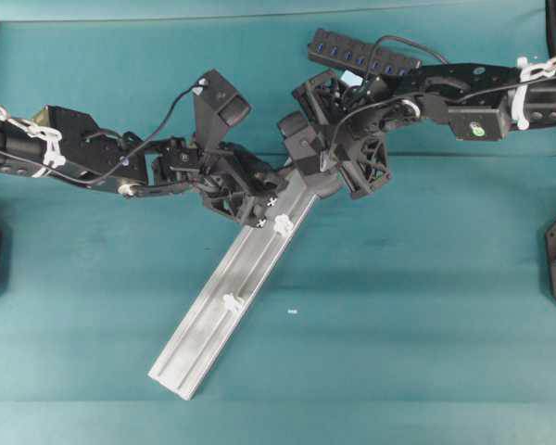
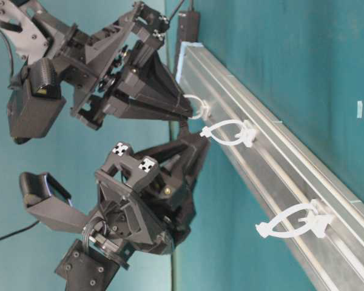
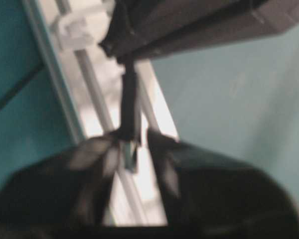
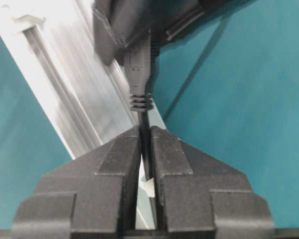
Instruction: Pass the USB cable through three rings with both arms.
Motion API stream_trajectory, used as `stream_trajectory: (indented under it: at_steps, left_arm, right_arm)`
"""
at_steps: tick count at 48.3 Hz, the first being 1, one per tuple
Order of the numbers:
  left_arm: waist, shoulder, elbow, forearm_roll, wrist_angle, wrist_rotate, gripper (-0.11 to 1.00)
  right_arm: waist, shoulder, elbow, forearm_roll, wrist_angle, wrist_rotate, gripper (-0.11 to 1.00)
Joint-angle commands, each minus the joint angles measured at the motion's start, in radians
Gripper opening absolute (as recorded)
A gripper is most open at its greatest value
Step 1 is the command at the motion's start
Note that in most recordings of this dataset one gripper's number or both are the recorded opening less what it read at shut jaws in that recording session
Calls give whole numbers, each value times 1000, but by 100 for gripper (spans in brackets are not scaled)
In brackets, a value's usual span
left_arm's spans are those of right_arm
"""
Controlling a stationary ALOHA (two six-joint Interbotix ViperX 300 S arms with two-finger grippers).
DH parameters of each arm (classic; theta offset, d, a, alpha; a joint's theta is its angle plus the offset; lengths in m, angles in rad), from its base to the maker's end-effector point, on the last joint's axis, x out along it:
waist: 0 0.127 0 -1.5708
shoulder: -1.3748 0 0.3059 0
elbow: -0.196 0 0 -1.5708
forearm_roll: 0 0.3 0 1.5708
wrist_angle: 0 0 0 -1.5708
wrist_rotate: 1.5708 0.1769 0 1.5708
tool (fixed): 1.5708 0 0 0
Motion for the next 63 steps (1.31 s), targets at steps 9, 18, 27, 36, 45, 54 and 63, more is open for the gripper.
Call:
stream_trajectory:
  at_steps: [9,18,27,36,45,54,63]
  left_arm:
    - [-9,-91,12,3,55,-12,92]
    - [-21,-209,98,3,135,-17,94]
    - [-21,-339,190,3,146,-20,94]
    - [-21,-466,259,3,156,-29,94]
    - [-21,-557,304,3,210,-43,94]
    - [-21,-603,333,3,242,-55,94]
    - [-21,-618,341,3,244,-55,94]
  right_arm:
    - [6,-2,-14,-40,2,9,9]
    - [17,6,-26,-86,51,-6,9]
    - [37,9,-31,-140,106,-54,9]
    - [54,9,-26,-147,114,-80,9]
    - [89,8,-23,-147,123,-120,9]
    - [107,15,-25,-149,123,-123,9]
    - [109,32,-26,-149,123,-121,9]
